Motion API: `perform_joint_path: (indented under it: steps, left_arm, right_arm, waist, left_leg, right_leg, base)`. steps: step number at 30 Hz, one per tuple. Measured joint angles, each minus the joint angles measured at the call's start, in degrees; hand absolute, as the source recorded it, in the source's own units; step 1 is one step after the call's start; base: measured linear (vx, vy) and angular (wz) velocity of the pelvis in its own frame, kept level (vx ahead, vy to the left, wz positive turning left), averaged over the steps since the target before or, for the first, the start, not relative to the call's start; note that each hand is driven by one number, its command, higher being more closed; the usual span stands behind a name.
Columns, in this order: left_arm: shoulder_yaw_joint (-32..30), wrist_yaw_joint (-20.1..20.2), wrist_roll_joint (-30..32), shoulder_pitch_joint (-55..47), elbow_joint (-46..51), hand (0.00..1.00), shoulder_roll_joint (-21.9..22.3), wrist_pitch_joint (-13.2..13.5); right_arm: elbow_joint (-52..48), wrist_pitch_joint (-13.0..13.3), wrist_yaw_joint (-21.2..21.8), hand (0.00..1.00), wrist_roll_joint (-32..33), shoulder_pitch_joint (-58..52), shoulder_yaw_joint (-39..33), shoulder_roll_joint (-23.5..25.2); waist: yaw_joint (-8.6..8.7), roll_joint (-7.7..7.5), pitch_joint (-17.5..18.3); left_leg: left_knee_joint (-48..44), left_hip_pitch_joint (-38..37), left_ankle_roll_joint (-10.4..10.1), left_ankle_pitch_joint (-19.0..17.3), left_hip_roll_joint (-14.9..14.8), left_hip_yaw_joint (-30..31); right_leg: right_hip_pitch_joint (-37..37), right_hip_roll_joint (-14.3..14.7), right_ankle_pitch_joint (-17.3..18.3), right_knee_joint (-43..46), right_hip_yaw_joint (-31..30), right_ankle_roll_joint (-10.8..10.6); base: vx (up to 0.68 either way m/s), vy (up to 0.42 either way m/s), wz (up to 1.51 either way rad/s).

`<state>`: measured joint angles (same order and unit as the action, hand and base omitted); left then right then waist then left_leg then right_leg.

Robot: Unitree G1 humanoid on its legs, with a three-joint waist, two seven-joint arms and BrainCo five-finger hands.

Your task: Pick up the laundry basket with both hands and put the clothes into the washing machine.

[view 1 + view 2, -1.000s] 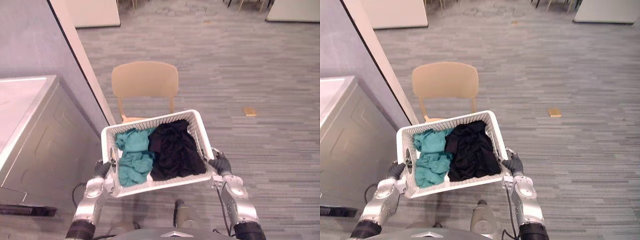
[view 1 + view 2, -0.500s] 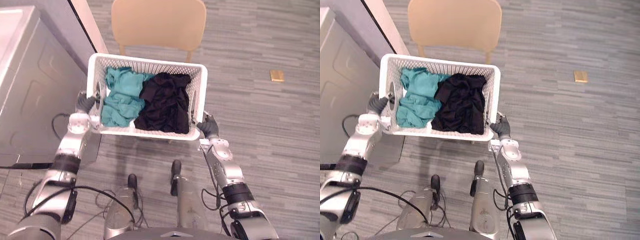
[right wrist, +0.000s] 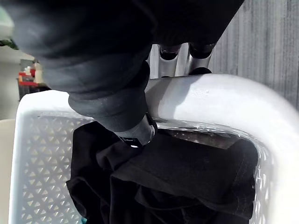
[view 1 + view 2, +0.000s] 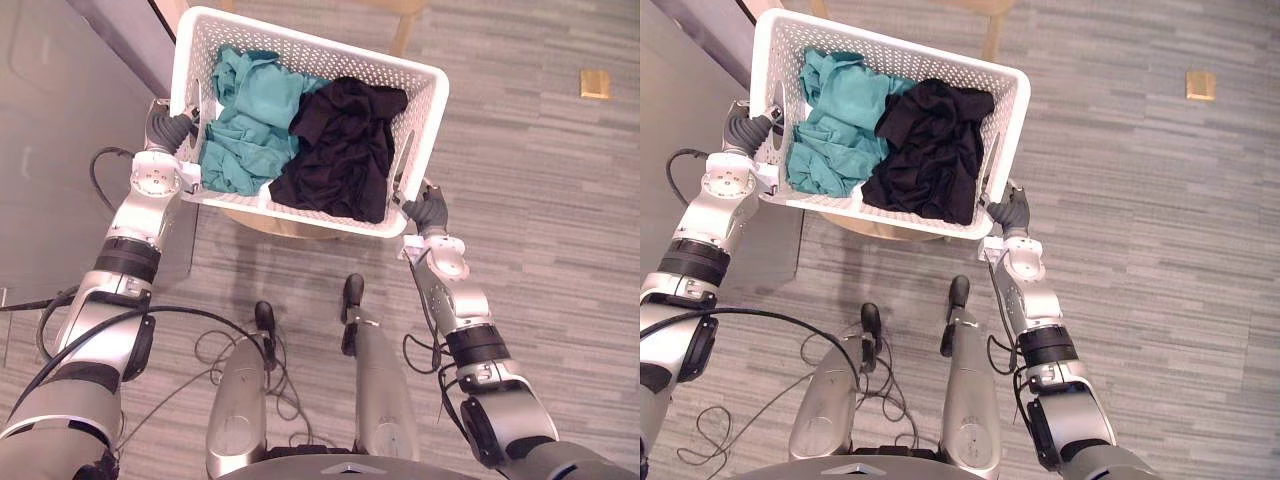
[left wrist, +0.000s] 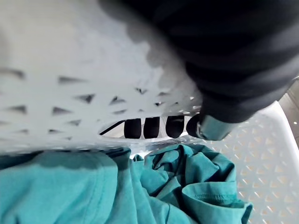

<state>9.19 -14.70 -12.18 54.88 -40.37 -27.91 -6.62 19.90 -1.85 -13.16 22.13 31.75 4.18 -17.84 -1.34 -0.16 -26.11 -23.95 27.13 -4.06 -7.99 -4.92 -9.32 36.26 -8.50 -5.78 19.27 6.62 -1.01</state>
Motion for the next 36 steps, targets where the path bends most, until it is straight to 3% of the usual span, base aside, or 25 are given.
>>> perform_joint_path:
  steps: [10,11,20,27,36]
  left_arm:
    - [-4.1,-0.29,-0.17,0.24,-6.11,1.0,1.82,-0.01]
    - [-4.84,-0.51,-0.27,0.23,-6.77,0.0,2.26,-0.08]
    - [-11.49,-4.04,-3.99,0.06,-4.86,0.0,4.81,0.56]
    - [-12.0,-6.79,-3.85,-0.21,0.44,0.0,4.82,1.53]
    - [-15.93,-8.78,-2.24,-6.07,10.73,0.0,4.19,1.74]
  right_arm:
    - [5.15,-1.8,0.1,1.0,-2.37,9.19,0.38,-1.05]
    - [5.92,-1.81,0.04,0.0,-2.41,10.47,0.32,-1.08]
    - [8.89,-3.63,-0.54,0.0,-4.57,14.2,0.1,-1.06]
    - [7.37,-4.24,-2.49,0.0,-4.59,14.03,-0.79,-1.1]
    - [-8.01,-4.56,-3.57,0.0,-6.7,6.33,-4.26,-5.68]
  waist:
    - [0.14,0.04,-1.97]
    - [0.18,0.04,-1.97]
    - [0.34,0.04,-1.97]
    - [0.68,0.05,-1.96]
    - [0.67,0.03,-1.93]
  left_leg:
    - [-0.79,3.37,0.0,-0.01,-0.62,-0.05]
    - [-0.85,3.85,0.0,0.0,-0.62,0.0]
    - [-0.8,4.12,0.0,0.04,-0.66,0.05]
    - [-0.7,2.44,0.0,0.03,-0.71,0.07]
    - [-0.72,-1.77,0.09,-0.17,-0.75,-0.11]
  right_leg:
    - [2.75,0.48,-0.15,-0.19,0.38,0.22]
    - [3.18,0.48,-0.22,-0.2,0.45,0.29]
    - [3.54,0.48,-0.33,-0.22,0.45,0.35]
    - [1.54,0.51,-0.37,-0.73,0.66,0.3]
    - [-2.81,0.62,-0.31,-0.91,0.67,0.22]
  base:
    - [0.01,-0.005,0.01]
    - [0.0,0.0,0.0]
    - [0.0,-0.002,0.0]
    - [0.0,0.0,0.0]
    - [0.0,0.0,0.0]
